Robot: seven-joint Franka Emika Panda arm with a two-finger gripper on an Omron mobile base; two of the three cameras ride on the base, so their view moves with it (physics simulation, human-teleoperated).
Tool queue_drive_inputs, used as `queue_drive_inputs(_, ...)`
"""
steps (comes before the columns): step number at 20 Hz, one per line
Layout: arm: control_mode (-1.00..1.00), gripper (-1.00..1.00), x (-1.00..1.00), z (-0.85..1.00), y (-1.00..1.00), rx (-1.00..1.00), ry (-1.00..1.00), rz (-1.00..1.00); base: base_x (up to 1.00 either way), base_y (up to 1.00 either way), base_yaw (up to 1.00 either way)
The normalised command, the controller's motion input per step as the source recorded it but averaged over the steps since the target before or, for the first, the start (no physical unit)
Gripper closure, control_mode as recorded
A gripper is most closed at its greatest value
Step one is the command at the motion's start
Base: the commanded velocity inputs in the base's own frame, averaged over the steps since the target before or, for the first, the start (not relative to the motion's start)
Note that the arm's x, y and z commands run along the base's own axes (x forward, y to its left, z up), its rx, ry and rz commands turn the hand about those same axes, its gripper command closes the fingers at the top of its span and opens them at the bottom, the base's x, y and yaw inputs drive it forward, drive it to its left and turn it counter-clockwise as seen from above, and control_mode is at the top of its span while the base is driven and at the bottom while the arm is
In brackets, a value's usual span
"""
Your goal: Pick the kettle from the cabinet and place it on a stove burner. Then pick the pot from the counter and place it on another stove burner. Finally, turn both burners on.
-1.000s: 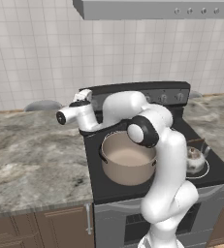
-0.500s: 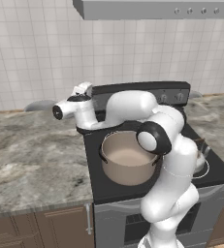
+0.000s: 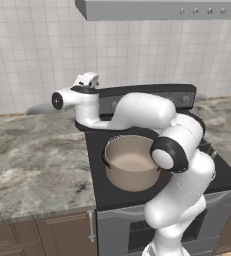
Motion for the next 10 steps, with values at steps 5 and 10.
queue_drive_inputs(5,-1.0,-1.0,-0.36,0.43,-0.02,0.11,0.0,0.0,0.0,0.0,0.0)
queue_drive_inputs(10,-1.0,-1.0,-0.33,0.31,-0.17,0.14,0.0,0.0,0.0,0.0,0.0)
